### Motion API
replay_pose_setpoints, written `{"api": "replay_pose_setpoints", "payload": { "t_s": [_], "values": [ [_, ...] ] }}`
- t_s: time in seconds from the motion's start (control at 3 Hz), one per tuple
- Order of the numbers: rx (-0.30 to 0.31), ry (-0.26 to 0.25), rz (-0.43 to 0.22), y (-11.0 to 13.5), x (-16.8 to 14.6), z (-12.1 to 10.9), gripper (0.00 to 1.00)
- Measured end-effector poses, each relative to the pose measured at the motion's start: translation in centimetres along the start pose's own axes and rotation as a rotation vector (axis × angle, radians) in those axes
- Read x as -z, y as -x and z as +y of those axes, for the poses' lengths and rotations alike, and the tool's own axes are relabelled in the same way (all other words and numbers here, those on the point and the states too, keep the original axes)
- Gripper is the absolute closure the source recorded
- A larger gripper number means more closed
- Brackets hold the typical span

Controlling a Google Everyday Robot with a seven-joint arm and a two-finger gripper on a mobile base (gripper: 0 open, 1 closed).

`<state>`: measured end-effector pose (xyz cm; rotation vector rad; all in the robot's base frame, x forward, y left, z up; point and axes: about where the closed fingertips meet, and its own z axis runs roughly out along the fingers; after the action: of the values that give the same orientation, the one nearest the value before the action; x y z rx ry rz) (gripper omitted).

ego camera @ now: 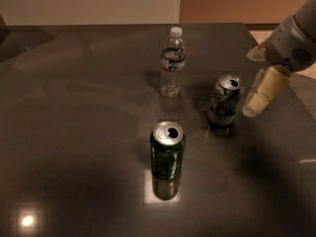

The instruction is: Move 7up can near green can

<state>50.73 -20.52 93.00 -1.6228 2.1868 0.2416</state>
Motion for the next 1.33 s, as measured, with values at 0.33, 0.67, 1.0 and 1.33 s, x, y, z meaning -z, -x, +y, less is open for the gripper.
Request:
{"api": "replay_pose_setpoints", "payload": {
  "t_s": [0.33, 0.67, 1.0, 1.33],
  "values": [
    [0.009, 0.049, -0.04, 0.4, -1.9, 0.4, 0.0],
    [0.018, 0.076, -0.077, 0.5, -3.5, 0.5, 0.0],
    [0.024, 0.091, -0.087, 0.7, -4.7, 0.1, 0.14],
    [0.022, 0.101, -0.091, 0.9, -5.2, -0.2, 0.38]
  ]
}}
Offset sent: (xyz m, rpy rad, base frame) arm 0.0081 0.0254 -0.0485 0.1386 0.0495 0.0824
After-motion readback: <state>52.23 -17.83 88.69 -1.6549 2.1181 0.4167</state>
